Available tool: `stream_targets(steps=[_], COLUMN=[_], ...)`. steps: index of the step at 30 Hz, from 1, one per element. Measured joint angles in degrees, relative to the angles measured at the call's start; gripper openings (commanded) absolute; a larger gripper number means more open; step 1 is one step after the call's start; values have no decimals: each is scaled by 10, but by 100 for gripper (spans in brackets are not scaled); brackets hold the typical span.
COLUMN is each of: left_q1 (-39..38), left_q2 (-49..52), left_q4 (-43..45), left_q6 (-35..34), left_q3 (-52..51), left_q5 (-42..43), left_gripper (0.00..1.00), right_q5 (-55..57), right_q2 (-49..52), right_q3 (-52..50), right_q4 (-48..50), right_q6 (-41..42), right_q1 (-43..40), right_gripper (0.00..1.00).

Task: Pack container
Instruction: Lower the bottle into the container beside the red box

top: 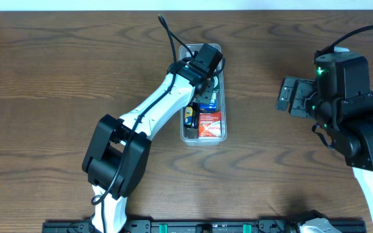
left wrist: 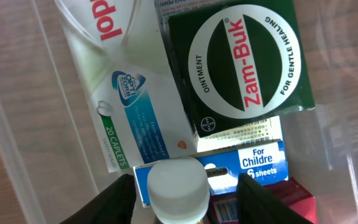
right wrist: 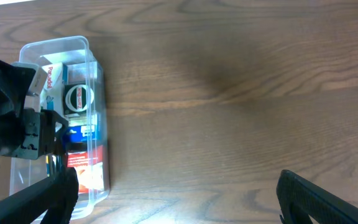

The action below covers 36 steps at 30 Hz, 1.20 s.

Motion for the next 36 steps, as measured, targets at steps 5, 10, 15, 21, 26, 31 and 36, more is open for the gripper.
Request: stream_targets(steps=[5,10,15,21,26,31,36], left_q1=[0,0,0,0,0,-2,-5], left_q2=[6,8,19,21,21,8,-45], left_q4=[1,5,7,9,7,-7,-21], left_q6=[5,5,15,22,28,37,40], left_q3=[0,0,0,0,0,0,0], left_q5=[0,0,0,2,-1,-17,-31], left_gripper=[50,44,33,25,25,25,25], right_q5=[0,0,0,0,0,0,0], right_q2=[0,0,0,0,0,0,0], right_q3=[0,0,0,0,0,0,0], right_q4=[0,0,0,0,0,0,0], right_q6=[0,0,0,0,0,0,0], right_q1=[0,0,0,0,0,0,0], right_gripper=[99,99,99,99,99,99,99])
